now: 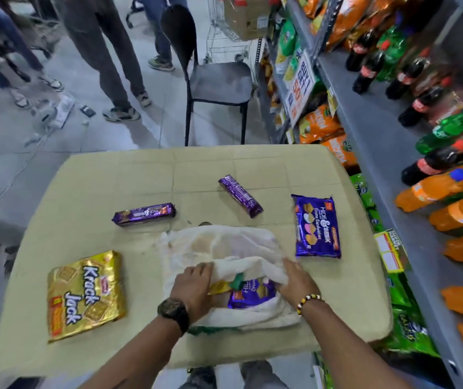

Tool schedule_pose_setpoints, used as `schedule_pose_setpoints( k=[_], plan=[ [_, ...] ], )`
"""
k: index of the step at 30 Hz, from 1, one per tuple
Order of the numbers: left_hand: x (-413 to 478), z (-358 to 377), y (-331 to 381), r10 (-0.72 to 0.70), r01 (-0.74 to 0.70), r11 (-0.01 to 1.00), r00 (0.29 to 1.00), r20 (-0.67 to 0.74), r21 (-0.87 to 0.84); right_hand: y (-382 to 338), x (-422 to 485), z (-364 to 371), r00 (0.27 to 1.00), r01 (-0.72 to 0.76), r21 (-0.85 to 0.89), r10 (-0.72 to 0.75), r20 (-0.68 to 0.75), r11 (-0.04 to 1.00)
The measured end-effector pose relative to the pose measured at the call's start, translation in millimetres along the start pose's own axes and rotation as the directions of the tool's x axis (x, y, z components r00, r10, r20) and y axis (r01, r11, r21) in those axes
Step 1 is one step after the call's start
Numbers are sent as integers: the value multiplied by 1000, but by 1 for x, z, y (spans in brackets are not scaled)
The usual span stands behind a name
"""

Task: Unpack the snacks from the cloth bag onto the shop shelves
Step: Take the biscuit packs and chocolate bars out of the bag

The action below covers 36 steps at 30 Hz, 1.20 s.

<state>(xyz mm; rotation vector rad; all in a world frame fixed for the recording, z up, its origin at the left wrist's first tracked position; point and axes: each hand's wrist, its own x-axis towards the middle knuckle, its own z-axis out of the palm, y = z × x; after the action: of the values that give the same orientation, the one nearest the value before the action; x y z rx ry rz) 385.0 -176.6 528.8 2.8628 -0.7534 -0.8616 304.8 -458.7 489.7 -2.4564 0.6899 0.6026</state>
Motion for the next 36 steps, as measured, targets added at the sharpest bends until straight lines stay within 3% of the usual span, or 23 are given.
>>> schedule_pose_setpoints(
  k=[5,9,11,13,16,20,25,32,36],
  plan=[
    [0,-5,23,304,-277,951,923,-237,139,29,-13,-3,966,-171,-159,134,-222,972],
    [-9,9,39,328,-331,942,943,-59,-48,29,-35,0,931,-199,-166,133,-341,966],
    [-18,25,39,334,-332,939,943,7,-86,16,-51,10,911,-83,-93,38,-410,992],
    [-27,44,38,342,-338,938,938,55,-73,-2,-71,24,889,92,-131,-141,-435,987],
    [-39,67,39,271,-266,962,937,218,-56,-16,-93,43,876,308,-178,-351,-332,935],
    [-48,86,51,289,-305,952,892,347,-8,-4,-89,53,904,396,-264,-424,-58,880],
    [-47,89,64,222,-243,970,896,384,6,6,-81,47,926,375,-329,-367,89,867],
    [-42,91,76,156,-150,987,876,456,-50,15,-80,50,943,302,-493,-332,29,816],
    [-38,87,78,139,-105,988,916,376,-110,12,-79,49,989,100,-321,-58,136,942]
  ],
)
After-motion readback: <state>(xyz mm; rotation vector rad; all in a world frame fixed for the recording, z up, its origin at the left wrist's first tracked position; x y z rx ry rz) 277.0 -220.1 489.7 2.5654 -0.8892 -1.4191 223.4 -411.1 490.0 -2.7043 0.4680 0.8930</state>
